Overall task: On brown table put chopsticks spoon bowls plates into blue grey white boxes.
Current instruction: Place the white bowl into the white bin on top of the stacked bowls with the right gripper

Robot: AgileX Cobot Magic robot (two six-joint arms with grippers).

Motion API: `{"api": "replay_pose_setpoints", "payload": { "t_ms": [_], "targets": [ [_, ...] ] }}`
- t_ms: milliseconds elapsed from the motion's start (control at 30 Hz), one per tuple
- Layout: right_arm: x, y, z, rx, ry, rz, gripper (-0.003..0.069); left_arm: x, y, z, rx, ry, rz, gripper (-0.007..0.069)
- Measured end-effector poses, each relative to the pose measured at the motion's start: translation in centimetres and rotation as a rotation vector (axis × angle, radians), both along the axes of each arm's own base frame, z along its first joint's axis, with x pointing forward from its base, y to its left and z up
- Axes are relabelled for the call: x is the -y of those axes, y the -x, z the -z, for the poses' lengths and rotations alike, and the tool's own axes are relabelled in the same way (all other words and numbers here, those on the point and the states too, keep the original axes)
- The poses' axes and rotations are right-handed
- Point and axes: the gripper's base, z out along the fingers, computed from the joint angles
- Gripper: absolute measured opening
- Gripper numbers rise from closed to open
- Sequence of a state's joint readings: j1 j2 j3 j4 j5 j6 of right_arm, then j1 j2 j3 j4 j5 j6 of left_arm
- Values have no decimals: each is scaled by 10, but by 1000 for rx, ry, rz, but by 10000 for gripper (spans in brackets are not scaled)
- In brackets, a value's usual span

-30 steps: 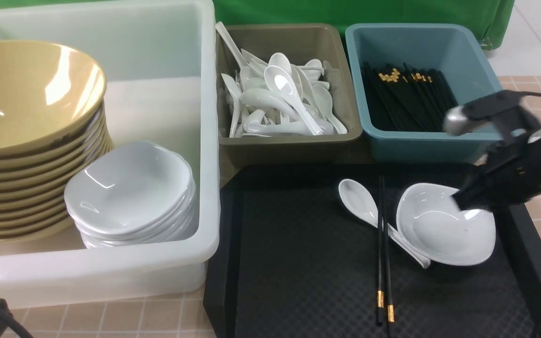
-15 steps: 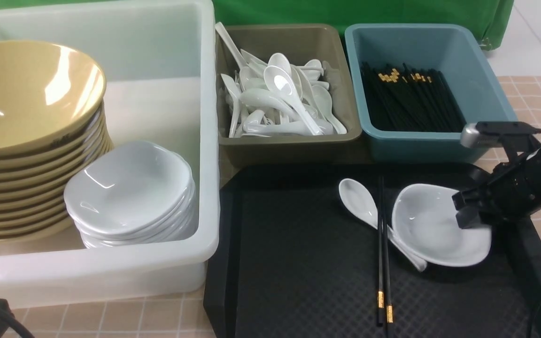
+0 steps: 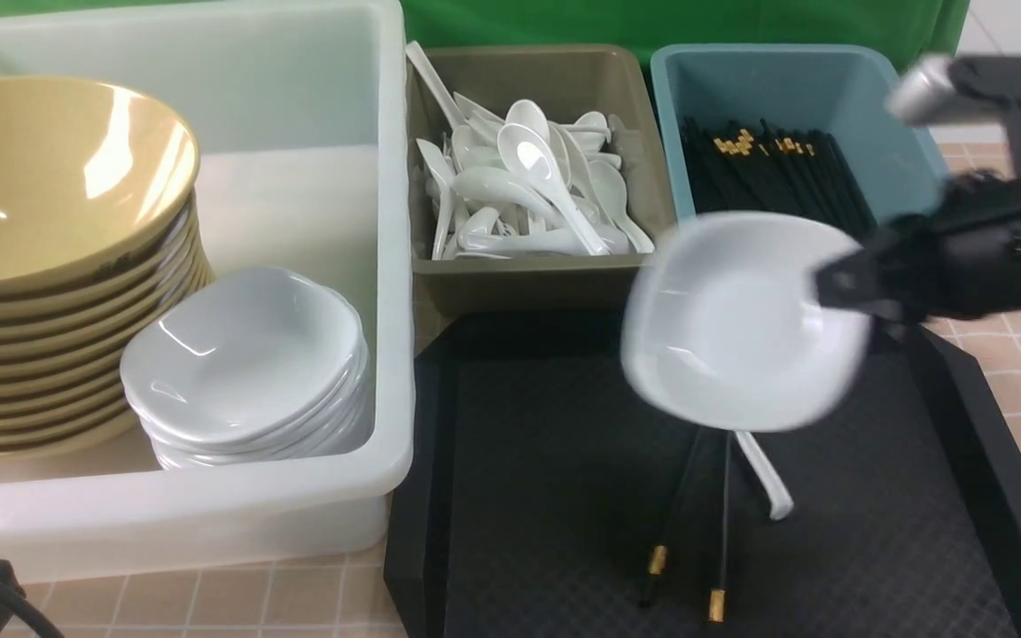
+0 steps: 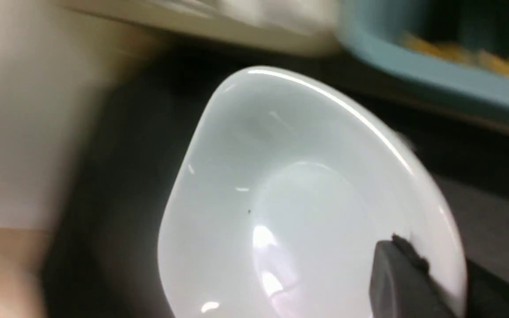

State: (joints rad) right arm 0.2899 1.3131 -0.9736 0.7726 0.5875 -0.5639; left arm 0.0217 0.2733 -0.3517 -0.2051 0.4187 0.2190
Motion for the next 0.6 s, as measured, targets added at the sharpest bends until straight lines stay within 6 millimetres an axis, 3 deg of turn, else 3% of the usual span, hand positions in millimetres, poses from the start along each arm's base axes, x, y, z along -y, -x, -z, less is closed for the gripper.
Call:
{"api": "replay_pose_setpoints", "payload": {
  "t_ms": [33,100,233,400,533,600],
  "targets": [
    [-7,2,-1,16,-4,-29,74,0,0,0,0,0,0,1],
    [-49,12,-12,123,-144,-106,74,0,0,0,2,5,-2,1],
    [-108,18,-18,262,-182,-189,74,0,0,0,4,14,-3,1],
    [-176,0,-1,266,-167,-277,84,0,0,0,-4,14,-2,1],
    [-199,-20,20,243,-141,-277,150,0,0,2,-19,14,2,1],
    [-201,-30,31,228,-125,-259,269,1,1,2,-29,15,4,1]
  ]
}}
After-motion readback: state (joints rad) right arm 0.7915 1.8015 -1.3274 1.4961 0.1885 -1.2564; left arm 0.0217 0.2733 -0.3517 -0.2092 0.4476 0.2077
